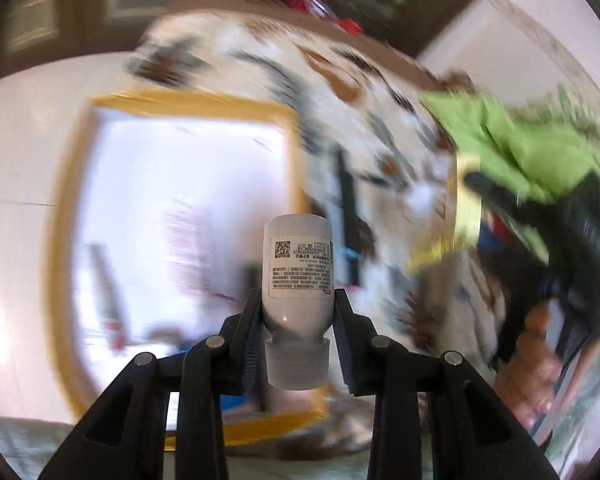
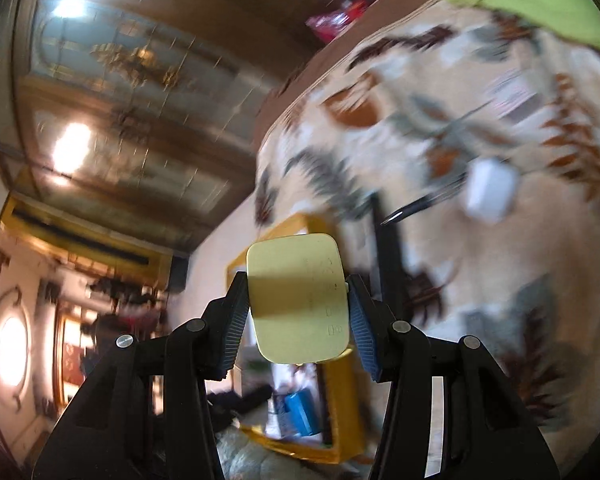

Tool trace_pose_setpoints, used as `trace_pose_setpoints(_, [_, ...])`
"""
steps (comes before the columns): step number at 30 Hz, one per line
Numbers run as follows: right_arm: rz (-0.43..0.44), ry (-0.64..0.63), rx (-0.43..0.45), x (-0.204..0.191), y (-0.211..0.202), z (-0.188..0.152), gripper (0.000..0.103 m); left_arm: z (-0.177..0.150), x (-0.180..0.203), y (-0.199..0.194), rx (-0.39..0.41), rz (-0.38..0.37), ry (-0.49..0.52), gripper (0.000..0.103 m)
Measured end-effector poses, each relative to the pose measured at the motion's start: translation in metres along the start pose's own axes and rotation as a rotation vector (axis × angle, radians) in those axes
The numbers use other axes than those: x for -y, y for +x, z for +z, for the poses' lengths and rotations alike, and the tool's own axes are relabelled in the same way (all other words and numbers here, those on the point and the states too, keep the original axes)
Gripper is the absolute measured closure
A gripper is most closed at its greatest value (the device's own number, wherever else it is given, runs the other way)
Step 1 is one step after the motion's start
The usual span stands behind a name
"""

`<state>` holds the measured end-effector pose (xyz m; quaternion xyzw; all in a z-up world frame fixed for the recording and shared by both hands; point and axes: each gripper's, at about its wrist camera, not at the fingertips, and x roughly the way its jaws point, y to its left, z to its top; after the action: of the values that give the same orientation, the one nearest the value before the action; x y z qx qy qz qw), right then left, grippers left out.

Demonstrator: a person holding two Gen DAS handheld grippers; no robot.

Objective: Organize rigid objects
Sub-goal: 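Place the yellow case and white bottle in the tray and open both tools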

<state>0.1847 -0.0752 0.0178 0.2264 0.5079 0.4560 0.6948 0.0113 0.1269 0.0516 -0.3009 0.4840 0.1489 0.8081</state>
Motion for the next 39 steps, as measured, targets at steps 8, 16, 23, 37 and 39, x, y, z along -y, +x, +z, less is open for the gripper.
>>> trace_pose_setpoints(8, [-0.117, -0.157, -0.144, -0.06, 0.097, -0.048, 0.055, 0.017, -0.09, 0.009, 0.065, 0.084, -0.239, 0.07])
trace_pose_setpoints(16, [-0.261, -0.263, -0.16, -0.078, 0.159, -0.049, 0.055, 0.022, -0.099, 0.035, 0.026, 0.132, -0.261, 0.07])
trace_pose_setpoints(23, [-0.332, -0.222, -0.145, -0.047, 0.178, -0.043, 0.055, 0.018, -0.088, 0.055, -0.012, 0.195, -0.209, 0.07])
trace_pose_setpoints(37, [-0.52, -0.404, -0.16, -0.064, 0.201, -0.066, 0.054, 0.012, -0.096, 0.065, -0.044, 0.28, -0.235, 0.069])
trace_pose_setpoints(39, [-0.543, -0.419, -0.158, -0.065, 0.203, -0.068, 0.054, 0.012, -0.097, 0.064, -0.039, 0.28, -0.241, 0.069])
